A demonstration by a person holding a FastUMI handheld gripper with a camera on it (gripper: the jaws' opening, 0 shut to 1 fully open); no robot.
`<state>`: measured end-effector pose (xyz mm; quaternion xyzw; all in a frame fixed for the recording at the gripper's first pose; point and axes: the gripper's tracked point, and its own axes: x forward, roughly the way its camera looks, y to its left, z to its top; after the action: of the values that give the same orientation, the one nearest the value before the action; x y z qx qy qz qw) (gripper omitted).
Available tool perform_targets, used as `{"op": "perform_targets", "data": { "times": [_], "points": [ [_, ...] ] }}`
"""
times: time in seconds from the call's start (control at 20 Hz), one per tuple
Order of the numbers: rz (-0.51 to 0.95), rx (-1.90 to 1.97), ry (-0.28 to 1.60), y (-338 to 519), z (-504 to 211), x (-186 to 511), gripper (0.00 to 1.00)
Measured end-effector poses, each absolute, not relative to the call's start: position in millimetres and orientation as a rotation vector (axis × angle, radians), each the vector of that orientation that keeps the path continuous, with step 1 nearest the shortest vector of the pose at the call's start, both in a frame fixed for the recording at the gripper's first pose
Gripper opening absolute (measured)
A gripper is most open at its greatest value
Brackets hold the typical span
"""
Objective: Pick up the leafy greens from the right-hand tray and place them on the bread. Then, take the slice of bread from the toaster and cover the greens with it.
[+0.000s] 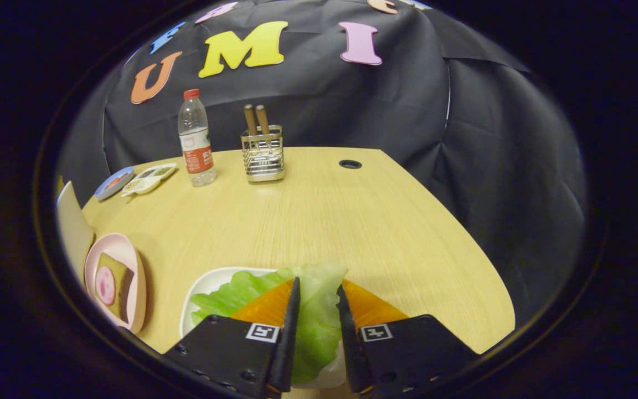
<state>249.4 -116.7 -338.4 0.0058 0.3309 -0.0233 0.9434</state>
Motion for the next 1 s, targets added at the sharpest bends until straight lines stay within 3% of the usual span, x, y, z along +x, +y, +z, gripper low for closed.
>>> {"op": "perform_targets", "data": {
  "times": [0.2,1.0],
  "points": [
    [-0.055,-0.012,0.634,-121,-321,246,0.02],
    [0.054,-0.008,0.424,-63,-199,202,0.0]
  ]
}}
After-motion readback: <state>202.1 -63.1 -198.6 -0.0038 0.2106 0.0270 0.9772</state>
